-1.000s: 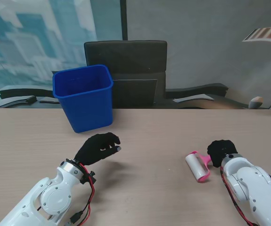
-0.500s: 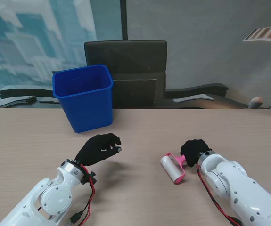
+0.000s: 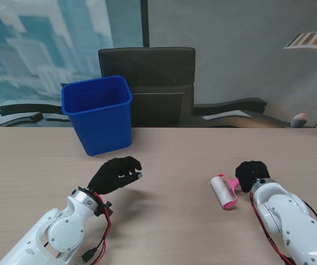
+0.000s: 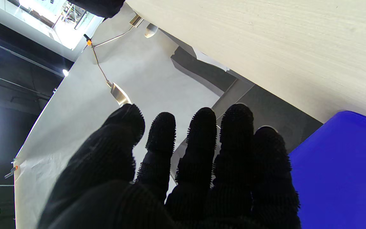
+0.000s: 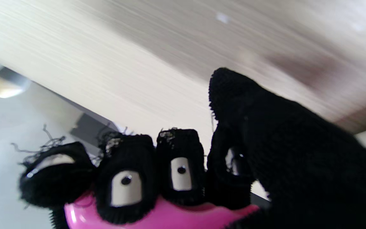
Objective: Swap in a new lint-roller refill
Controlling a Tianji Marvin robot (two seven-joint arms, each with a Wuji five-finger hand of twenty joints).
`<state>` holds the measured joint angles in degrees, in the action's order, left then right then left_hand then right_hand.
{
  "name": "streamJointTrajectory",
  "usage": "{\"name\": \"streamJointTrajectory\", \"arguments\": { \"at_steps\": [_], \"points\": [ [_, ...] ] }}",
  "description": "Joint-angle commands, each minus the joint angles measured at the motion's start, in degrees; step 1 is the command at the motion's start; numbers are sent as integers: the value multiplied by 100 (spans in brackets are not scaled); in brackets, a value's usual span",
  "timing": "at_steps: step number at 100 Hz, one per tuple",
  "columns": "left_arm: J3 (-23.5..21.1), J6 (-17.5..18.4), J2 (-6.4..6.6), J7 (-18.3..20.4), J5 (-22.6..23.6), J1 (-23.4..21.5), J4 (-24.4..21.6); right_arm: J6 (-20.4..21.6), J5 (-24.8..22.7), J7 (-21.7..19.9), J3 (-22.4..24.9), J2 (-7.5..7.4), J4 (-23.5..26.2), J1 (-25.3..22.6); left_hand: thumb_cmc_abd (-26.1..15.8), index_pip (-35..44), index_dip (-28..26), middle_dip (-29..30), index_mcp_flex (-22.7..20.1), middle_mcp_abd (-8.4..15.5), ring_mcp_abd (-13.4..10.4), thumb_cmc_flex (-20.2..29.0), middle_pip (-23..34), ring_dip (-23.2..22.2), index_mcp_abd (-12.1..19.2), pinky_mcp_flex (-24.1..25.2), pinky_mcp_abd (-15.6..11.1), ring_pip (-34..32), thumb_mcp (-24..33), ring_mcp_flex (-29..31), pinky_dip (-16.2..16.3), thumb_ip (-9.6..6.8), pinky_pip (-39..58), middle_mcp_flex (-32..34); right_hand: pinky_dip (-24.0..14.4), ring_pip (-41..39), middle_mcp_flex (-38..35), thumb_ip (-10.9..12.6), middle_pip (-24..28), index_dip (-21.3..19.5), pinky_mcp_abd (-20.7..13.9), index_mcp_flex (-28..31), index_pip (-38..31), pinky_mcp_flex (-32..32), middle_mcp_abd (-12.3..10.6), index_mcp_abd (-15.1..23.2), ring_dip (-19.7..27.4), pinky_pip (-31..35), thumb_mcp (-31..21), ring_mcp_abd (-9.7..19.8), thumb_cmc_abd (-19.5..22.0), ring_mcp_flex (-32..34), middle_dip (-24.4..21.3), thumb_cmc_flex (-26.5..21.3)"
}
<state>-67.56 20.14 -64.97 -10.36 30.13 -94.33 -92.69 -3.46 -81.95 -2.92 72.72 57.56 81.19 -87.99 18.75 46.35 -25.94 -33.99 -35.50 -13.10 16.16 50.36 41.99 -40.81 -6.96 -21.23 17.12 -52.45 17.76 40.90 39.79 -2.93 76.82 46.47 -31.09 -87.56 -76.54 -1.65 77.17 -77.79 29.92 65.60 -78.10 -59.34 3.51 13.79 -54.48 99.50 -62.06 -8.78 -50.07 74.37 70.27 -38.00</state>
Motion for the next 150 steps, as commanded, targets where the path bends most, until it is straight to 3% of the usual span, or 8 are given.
{"name": "streamJointTrajectory", "arguments": {
  "at_steps": [1, 33, 57, 108, 128, 150],
  "points": [
    [3, -7, -6, 92, -3, -1, 4, -130, -70, -64, 89, -81, -135, -158, 146, 46, 2, -6, -56, 125, 45, 83, -22, 27, 60, 20, -38, -77, 6, 63, 24, 75, 102, 33, -151, -1273, -160, -98, 93, -65, -2105, 160, -5, -76, 207, 29, -272, 510, -48, 2705, -83, 164, 53, -19],
    [39, -56, -4, 145, -52, 38, 23, -735, -532, 157, 681, -76, -212, -562, 139, 52, 14, -7, -56, 119, 42, 80, -20, 27, 54, 21, -39, -78, 3, 63, 23, 81, 104, 32, -170, -1280, -153, -102, 96, -69, -2076, 150, 1, -29, 217, 15, -254, 504, -33, 2680, -71, 163, 51, -31],
    [77, -66, -4, 165, -77, 68, 40, -708, -452, 257, 600, -73, -246, -473, 137, 53, 19, -5, -54, 120, 45, 98, -22, 29, 50, 24, -41, -75, 6, 58, 21, 79, 104, 29, -183, -1277, -146, -102, 100, -71, -2069, 144, 3, -27, 224, 11, -244, 510, -18, 2687, -57, 163, 52, -38],
    [88, -32, -2, 128, -6, 77, 58, 126, 779, -229, -582, -9, -40, 233, 134, 67, 23, -4, -60, 106, 52, 116, -20, 29, 51, 21, -45, -81, -3, 64, 20, 80, 108, 34, -194, -1272, -130, -102, 100, -78, -2071, 135, 7, -28, 195, 12, -222, 506, -12, 2695, -51, 163, 52, -18],
    [74, -29, -2, 121, 1, 59, 45, 25, 1216, -335, -952, 36, -56, 433, 131, 71, 26, -4, -59, 113, 52, 115, -20, 30, 55, 20, -41, -81, -7, 66, 20, 82, 110, 36, -196, -1269, -132, -107, 99, -81, -2074, 134, 9, -22, 192, 12, -213, 500, -11, 2693, -38, 163, 46, -4],
    [96, -75, -1, 160, -44, 70, 47, -184, 1665, -287, -757, 112, -31, 382, 126, 74, 30, -4, -61, 112, 57, 127, -21, 30, 49, 24, -36, -81, -6, 59, 18, 80, 108, 31, -194, -1266, -127, -105, 97, -83, -2076, 134, 10, 2, 198, 12, -198, 483, -21, 2677, -50, 163, 43, -20]
  ]
}}
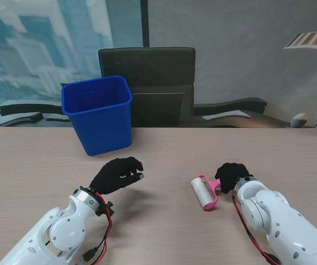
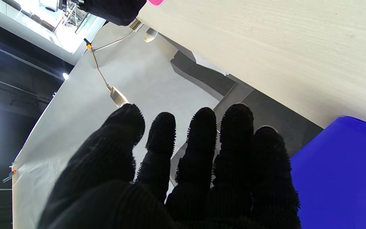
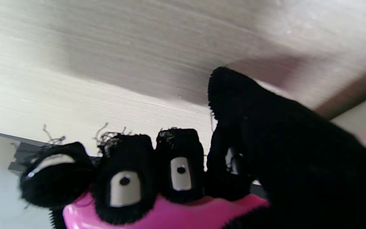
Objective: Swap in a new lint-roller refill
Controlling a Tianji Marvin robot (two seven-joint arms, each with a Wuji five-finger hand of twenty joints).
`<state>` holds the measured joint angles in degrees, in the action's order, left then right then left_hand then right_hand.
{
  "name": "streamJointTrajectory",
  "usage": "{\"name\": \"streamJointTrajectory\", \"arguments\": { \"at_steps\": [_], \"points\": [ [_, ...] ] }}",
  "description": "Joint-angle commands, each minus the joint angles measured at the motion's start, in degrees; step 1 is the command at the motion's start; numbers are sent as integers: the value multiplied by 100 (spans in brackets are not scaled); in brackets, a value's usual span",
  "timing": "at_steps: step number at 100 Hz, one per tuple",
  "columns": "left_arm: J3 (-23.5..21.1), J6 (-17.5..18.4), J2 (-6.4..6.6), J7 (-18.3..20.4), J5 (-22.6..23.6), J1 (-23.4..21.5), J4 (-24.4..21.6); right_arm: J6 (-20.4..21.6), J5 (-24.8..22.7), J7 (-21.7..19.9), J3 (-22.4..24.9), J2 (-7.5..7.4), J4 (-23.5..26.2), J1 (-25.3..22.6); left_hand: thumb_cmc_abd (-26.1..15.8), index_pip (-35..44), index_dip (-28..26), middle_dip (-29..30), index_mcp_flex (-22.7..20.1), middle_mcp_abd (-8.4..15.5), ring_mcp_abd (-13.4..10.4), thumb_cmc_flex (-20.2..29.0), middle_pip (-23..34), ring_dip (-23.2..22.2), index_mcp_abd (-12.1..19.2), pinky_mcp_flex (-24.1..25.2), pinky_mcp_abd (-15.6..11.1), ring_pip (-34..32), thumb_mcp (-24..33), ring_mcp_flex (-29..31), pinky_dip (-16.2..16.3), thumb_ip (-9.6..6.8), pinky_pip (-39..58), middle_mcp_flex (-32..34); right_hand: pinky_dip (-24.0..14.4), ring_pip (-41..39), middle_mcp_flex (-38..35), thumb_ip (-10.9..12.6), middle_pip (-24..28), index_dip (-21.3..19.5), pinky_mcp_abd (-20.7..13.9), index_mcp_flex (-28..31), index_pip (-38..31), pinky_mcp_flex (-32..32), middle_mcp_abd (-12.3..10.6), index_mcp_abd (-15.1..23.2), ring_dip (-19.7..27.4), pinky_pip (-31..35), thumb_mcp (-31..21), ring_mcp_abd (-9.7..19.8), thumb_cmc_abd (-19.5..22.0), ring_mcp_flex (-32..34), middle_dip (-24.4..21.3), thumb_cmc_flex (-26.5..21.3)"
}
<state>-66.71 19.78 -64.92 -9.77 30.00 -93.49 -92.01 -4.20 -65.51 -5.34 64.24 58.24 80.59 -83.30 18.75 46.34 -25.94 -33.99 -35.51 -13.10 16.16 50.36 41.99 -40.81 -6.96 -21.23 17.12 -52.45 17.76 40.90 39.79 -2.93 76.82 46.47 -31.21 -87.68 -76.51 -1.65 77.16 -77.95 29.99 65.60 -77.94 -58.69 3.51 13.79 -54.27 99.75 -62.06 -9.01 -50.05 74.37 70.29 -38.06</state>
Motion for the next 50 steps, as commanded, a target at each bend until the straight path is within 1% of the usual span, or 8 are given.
{"name": "streamJointTrajectory", "arguments": {
  "at_steps": [1, 19, 32, 50],
  "points": [
    [13, -42, -6, 104, -36, -12, -21, -134, 45, -34, 109, 50, 33, -92, 127, 74, 31, -4, -61, 109, 61, 126, -18, 30, 47, 26, -36, -81, -7, 60, 18, 80, 108, 38, -182, -1254, -130, -104, 97, -67, -2082, 134, -6, -63, 199, 11, -218, 458, -22, 2697, -51, 163, 41, -15],
    [50, -90, -7, 150, -101, 19, -8, -521, 518, 271, 356, 164, -4, -68, 117, 76, 33, -4, -62, 114, 58, 131, -18, 31, 58, 20, -37, -82, -14, 64, 18, 83, 113, 41, -185, -1257, -124, -103, 96, -69, -2082, 124, -3, -55, 204, 6, -208, 453, -16, 2694, -19, 163, 39, -26],
    [60, -204, -7, 220, -198, 14, -40, -629, 639, 339, 443, 186, -165, 39, 131, 82, 36, -3, -67, 105, 56, 162, -19, 31, 62, 22, -36, -84, -13, 69, 18, 85, 114, 44, -188, -1263, -121, -87, 107, -75, -2075, 98, -20, -44, 210, -26, -203, 448, -21, 2677, 0, 161, 36, -37],
    [80, -266, -7, 264, -258, 28, -46, -735, 692, 515, 404, 188, -638, 269, 119, 85, 44, -2, -65, 105, 53, 164, -18, 31, 65, 26, -38, -86, -31, 65, 20, 91, 117, 46, -192, -1261, -119, -69, 119, -55, -2073, 86, -68, -44, 193, -19, -194, 446, -30, 2671, 31, 161, 20, -35]
  ]
}}
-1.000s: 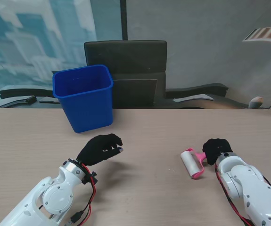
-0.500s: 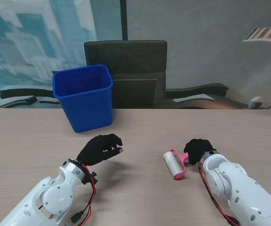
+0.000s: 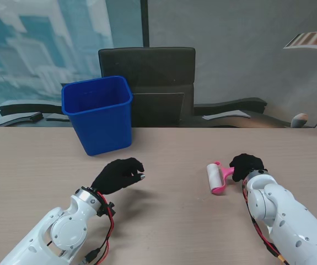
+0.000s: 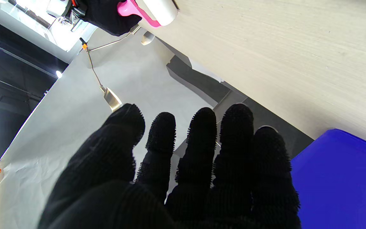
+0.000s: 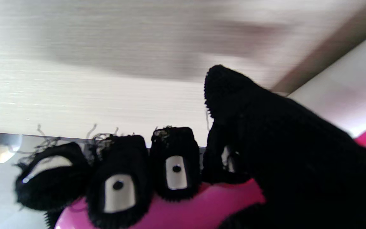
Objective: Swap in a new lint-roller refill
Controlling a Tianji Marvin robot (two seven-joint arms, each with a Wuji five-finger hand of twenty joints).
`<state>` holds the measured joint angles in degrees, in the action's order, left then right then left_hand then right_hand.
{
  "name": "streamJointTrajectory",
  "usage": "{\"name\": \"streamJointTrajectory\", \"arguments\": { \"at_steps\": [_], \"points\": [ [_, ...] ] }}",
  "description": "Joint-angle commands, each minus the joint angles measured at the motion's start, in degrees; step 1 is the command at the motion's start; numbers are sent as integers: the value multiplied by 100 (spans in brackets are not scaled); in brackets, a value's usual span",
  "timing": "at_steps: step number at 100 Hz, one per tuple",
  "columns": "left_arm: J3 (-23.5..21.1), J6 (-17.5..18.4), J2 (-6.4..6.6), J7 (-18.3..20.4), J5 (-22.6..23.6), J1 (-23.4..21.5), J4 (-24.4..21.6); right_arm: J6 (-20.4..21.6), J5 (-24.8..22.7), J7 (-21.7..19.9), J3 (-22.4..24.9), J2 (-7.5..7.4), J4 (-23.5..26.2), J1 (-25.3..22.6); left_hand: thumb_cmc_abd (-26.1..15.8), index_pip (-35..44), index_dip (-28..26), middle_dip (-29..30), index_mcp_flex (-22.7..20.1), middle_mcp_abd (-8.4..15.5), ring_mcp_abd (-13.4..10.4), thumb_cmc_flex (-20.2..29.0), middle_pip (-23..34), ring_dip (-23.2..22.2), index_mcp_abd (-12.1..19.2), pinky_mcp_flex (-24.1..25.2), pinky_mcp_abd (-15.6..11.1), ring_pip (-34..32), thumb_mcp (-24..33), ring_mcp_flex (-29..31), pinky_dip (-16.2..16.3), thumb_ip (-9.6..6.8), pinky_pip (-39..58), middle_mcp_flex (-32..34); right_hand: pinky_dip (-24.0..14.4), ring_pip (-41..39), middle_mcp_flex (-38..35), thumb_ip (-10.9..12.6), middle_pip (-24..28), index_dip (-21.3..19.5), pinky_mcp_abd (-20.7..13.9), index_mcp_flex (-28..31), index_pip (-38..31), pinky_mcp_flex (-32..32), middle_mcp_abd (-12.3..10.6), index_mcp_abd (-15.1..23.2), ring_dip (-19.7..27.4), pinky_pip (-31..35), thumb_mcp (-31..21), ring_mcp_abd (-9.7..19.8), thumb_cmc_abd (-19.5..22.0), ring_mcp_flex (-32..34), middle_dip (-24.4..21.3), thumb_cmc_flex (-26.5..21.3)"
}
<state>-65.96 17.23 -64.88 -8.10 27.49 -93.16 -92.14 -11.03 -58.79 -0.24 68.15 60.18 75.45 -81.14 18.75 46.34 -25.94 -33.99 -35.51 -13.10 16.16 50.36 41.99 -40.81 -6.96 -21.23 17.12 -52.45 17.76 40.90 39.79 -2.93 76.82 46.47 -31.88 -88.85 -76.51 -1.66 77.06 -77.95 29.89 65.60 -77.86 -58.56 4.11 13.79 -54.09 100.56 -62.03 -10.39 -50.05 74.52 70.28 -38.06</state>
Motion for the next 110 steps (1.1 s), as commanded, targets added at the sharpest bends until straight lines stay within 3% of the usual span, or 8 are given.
{"name": "streamJointTrajectory", "arguments": {
  "at_steps": [1, 13, 23, 35, 46, 58, 69, 110],
  "points": [
    [5, -10, -10, 98, -6, -4, -31, -56, 24, 21, 9, -5, -152, 64, 121, 88, 43, -2, -70, 103, 54, 177, -19, 32, 57, 26, -38, -86, -25, 66, 20, 87, 117, 45, -125, -1144, -119, -67, 130, -52, -2063, 85, -78, -58, 132, -17, -210, 365, -30, 2809, 27, 147, 18, -37],
    [15, -17, -11, 108, -21, 7, -25, -80, 108, 173, -19, 7, -392, 154, 126, 89, 46, -1, -70, 94, 68, 181, -20, 32, 57, 28, -28, -85, -32, 60, 20, 85, 116, 44, -121, -1102, -97, -61, 110, -25, -2050, 67, -98, -14, 102, -5, -166, 334, -4, 2780, 53, 149, -8, -23],
    [24, -17, -9, 117, -23, 15, -19, -18, 197, 167, -11, 8, -463, 165, 121, 90, 47, -2, -68, 104, 67, 173, -18, 32, 63, 27, -29, -86, -39, 66, 21, 86, 118, 49, -158, -389, 313, -74, -403, 258, -1775, -148, 346, 555, 395, -212, 449, -88, 97, 2136, 1, 136, -405, 132],
    [33, -16, -9, 120, -27, 21, -14, 142, 263, -45, 37, -17, -433, 120, 126, 92, 48, -1, -69, 104, 62, 175, -19, 34, 66, 27, -30, -86, -39, 70, 20, 84, 118, 45, -296, 1828, 1313, -667, -1555, 1658, -1391, -995, 1457, 1608, 948, -532, 1664, -989, 505, 948, -377, -92, -1383, -98],
    [35, -10, -8, 122, -22, 22, -11, 242, 255, -253, 100, -47, -338, 34, 130, 94, 49, -1, -69, 102, 68, 176, -20, 35, 64, 27, -30, -83, -39, 65, 20, 83, 119, 47, -363, 3343, 2112, -741, -2392, 2905, -1260, -1735, 2176, 2428, 1036, -636, 1951, -1680, 709, 483, -458, -1011, -2194, -149],
    [34, -15, -9, 116, -20, 20, -14, 324, 152, -386, 203, -75, -203, -99, 132, 97, 49, -1, -73, 104, 62, 177, -20, 34, 60, 31, -27, -86, -34, 72, 19, 82, 116, 48, -406, 4474, 2870, -623, -3041, 3102, -1221, -2028, 3381, 3227, 1034, -915, 2106, -2372, 709, 273, -228, -1930, -2980, 95],
    [34, -7, -8, 111, -9, 19, -9, 385, 14, -542, 323, -106, -53, -241, 176, 104, 45, -1, -72, 106, 57, 194, -18, 35, 63, 25, -27, -85, -29, 72, 19, 80, 118, 46, -323, 5336, 3573, -212, -3580, 2933, -1213, -2257, 4515, 3918, 1029, -1051, 2373, -3024, 738, 160, 45, -2749, -3508, 398],
    [-59, 6, -14, 97, -60, -96, -136, 653, -414, -645, 1062, -108, 889, -1014, 157, 74, 60, 7, -48, 112, 67, 145, -39, 46, 64, 36, -32, -55, -18, 37, 13, 87, 105, 18, -159, 6415, 5875, -209, -4461, 3588, -1416, -3613, 5669, 5071, 1022, -1164, 2867, -4108, 1181, 146, 526, -4553, -4287, 809]
  ]
}}
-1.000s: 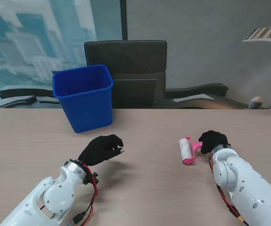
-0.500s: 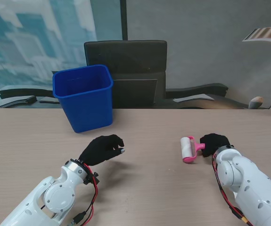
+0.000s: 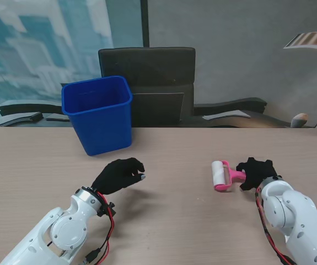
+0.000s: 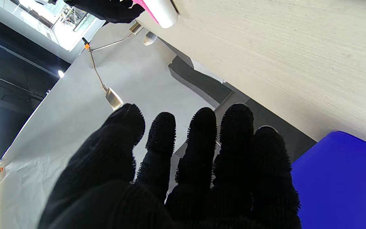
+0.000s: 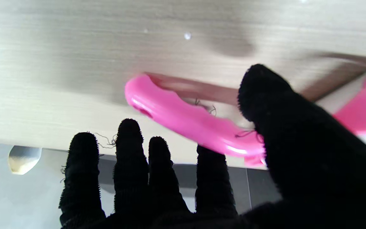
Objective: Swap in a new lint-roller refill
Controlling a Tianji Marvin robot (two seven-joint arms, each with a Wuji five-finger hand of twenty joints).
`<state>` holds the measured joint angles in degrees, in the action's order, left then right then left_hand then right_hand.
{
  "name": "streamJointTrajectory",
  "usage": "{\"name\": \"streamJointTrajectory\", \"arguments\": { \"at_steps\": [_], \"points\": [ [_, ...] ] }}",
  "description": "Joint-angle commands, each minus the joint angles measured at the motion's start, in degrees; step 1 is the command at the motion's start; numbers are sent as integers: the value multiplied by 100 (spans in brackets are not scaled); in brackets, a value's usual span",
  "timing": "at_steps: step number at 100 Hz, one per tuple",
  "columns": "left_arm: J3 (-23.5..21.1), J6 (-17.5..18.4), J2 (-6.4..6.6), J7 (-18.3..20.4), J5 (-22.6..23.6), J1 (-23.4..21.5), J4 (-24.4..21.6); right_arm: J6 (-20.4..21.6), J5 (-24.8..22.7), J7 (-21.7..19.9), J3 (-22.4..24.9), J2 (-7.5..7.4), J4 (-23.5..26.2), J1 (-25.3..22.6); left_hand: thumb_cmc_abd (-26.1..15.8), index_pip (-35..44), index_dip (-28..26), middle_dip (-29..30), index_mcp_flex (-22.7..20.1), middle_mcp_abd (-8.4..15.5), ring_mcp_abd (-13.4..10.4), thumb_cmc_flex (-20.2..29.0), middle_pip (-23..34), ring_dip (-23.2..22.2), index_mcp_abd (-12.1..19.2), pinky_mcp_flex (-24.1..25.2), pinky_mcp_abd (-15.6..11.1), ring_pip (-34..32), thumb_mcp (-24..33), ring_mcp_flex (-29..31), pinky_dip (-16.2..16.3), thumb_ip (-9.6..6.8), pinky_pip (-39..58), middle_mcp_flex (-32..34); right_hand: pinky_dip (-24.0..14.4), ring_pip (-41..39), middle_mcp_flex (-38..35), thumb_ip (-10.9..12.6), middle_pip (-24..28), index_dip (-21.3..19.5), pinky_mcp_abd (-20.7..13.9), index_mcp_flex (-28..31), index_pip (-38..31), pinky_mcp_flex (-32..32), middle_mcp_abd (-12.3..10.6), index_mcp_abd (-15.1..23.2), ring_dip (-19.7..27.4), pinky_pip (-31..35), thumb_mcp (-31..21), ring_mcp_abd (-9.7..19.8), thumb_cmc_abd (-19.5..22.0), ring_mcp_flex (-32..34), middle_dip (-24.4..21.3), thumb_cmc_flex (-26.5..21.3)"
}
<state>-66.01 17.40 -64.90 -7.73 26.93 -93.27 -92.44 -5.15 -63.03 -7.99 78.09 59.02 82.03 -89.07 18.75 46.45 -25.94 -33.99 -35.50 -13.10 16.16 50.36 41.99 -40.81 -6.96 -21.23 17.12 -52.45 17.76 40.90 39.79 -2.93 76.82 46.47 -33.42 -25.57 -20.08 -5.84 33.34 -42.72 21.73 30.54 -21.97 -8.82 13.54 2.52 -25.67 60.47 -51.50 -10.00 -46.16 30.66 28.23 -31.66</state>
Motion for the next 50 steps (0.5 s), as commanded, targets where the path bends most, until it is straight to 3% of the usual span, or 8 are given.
{"name": "streamJointTrajectory", "arguments": {
  "at_steps": [1, 19, 32, 37, 39, 43, 50],
  "points": [
    [-61, -13, -14, 55, -6, -94, -117, 76, 8, 155, 103, 14, 280, -257, 161, 67, 58, 7, -56, 115, 66, 143, -40, 47, 65, 36, -32, -54, -20, 37, 12, 87, 105, 17, -8, 83, 231, 212, -86, 69, -600, -111, 79, 96, 79, -35, 24, -100, 128, 106, 145, -165, -85, 173],
    [-162, 27, -46, -51, -101, -219, -261, 618, 219, 864, 638, 149, 1124, -830, 151, 9, 58, 27, -1, 132, 43, 100, -94, 78, 85, 70, -53, 28, -19, -30, -4, 93, 62, -58, -92, -80, -260, 223, 90, 74, -494, 183, -105, -61, 53, -3, -28, -39, 98, 65, -7, 110, -100, 77],
    [-220, 180, -32, 44, -232, -269, -318, 1103, 728, 1145, 826, 252, 1695, -1119, 109, -223, 31, 128, 97, 131, 33, -25, -337, 165, 89, 215, -102, 302, 32, -229, -51, 104, -128, -277, -135, -152, -456, 225, 77, 83, -474, 276, -179, -254, 40, 7, -46, 26, 72, 70, 42, 380, -125, 122],
    [-250, 236, -10, 158, -283, -285, -343, 1326, 956, 1314, 838, 297, 1818, -1166, 61, -460, 17, 219, 129, 75, 58, -92, -536, 223, 74, 322, -100, 511, 69, -359, -53, 114, -283, -409, -164, -185, -374, 235, 32, 87, -468, 259, -190, -351, 48, 33, -64, 88, 55, 111, 101, 441, -137, 163],
    [-261, 253, -1, 206, -299, -291, -352, 1409, 1045, 1387, 836, 316, 1855, -1177, 36, -603, 8, 273, 128, 75, -73, -133, -638, 270, 44, 358, -105, 621, 93, -362, -47, 109, -359, -452, -178, -209, -343, 240, 21, 88, -465, 252, -195, -395, 51, 44, -77, 119, 50, 127, 121, 469, -139, 178],
    [-280, 282, 15, 280, -327, -300, -365, 1544, 1249, 1491, 817, 354, 1942, -1197, -25, -838, 36, 377, 122, 48, -111, -210, -819, 344, -17, 428, -96, 802, 122, -427, -47, 102, -484, -529, -195, -246, -330, 245, 21, 89, -465, 235, -199, -437, 53, 42, -99, 157, 51, 152, 163, 498, -135, 203],
    [-294, 310, 27, 360, -394, -308, -377, 1742, 1649, 1530, 766, 406, 2106, -1235, -269, -1675, 293, 723, 231, -31, -121, -419, -1319, 603, -221, 691, -117, 1392, 129, -778, -95, 4, -956, -877, -204, -263, -363, 251, 36, 95, -496, 210, -194, -472, 52, 28, -114, 183, 76, 161, 230, 515, -125, 203]
  ]
}}
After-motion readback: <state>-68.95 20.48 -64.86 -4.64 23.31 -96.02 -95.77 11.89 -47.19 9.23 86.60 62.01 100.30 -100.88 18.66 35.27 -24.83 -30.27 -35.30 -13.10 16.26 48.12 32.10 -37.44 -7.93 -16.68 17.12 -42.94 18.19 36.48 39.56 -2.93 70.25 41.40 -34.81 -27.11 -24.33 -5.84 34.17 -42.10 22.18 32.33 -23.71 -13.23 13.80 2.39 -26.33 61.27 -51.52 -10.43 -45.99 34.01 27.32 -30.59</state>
